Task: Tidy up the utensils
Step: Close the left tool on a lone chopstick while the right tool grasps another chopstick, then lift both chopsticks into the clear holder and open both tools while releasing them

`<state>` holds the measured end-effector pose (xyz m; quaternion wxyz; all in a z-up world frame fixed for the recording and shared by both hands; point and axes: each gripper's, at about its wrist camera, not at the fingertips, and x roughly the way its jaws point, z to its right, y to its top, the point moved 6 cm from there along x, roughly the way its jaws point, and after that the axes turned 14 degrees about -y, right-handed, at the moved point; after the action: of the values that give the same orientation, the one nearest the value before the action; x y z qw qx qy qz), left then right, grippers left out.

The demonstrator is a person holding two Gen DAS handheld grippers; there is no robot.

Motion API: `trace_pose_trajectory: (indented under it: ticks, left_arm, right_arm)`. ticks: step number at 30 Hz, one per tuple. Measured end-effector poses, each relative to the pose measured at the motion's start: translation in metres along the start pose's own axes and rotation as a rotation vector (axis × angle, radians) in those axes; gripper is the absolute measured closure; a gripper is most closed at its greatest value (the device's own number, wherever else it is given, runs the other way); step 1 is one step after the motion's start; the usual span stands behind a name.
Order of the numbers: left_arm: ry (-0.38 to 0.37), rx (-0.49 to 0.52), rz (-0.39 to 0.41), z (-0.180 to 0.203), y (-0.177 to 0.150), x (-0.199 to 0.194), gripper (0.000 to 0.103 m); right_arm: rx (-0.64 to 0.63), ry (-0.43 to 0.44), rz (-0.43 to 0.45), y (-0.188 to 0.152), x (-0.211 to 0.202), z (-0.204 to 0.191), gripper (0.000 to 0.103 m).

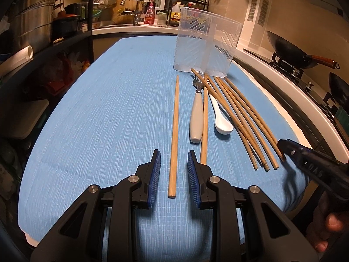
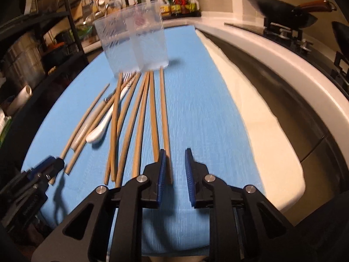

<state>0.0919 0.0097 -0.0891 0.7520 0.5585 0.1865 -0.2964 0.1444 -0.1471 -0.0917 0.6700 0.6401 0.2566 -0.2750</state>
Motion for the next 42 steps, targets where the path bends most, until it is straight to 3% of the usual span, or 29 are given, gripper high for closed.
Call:
trace_pose_trajectory:
  ticks: [6, 9, 11, 12, 13, 21, 28, 37, 42]
  left_arm:
    - [0.009, 0.015, 0.001, 0.003, -0.001, 0.001, 0.077]
    - [0.036, 0.052, 0.002, 0.007, -0.002, 0.001, 0.077]
    - [0.062, 0.078, 0.006, 0.009, -0.003, 0.002, 0.085]
    - [0.069, 0.081, 0.008, 0.009, -0.003, 0.001, 0.095]
    - [0.071, 0.079, 0.01, 0.008, -0.003, 0.001, 0.096]
    - [0.105, 0.105, 0.071, 0.008, 0.009, -0.016, 0.096]
    - [0.09, 0.104, 0.119, 0.011, 0.015, -0.027, 0.096]
    - [0.057, 0.08, 0.217, 0.011, 0.029, -0.05, 0.096]
    - [0.052, 0.086, 0.232, 0.013, 0.029, -0.051, 0.096]
  right_arm:
    - [-0.061, -0.028, 0.016, -0.001, 0.0, -0.008, 0.085]
    - [-0.071, -0.027, 0.02, -0.003, -0.001, -0.01, 0.096]
    - [-0.077, -0.029, 0.023, -0.003, -0.002, -0.01, 0.098]
    - [-0.078, -0.031, 0.029, -0.003, -0.003, -0.01, 0.098]
    - [-0.076, -0.029, 0.041, -0.002, -0.005, -0.009, 0.098]
    - [-0.054, -0.048, 0.121, 0.007, -0.023, -0.001, 0.098]
    - [-0.028, -0.045, 0.146, 0.012, -0.03, 0.005, 0.098]
    - [0.03, -0.013, 0.259, 0.024, -0.061, 0.019, 0.098]
    - [0.048, -0.004, 0.262, 0.028, -0.062, 0.024, 0.098]
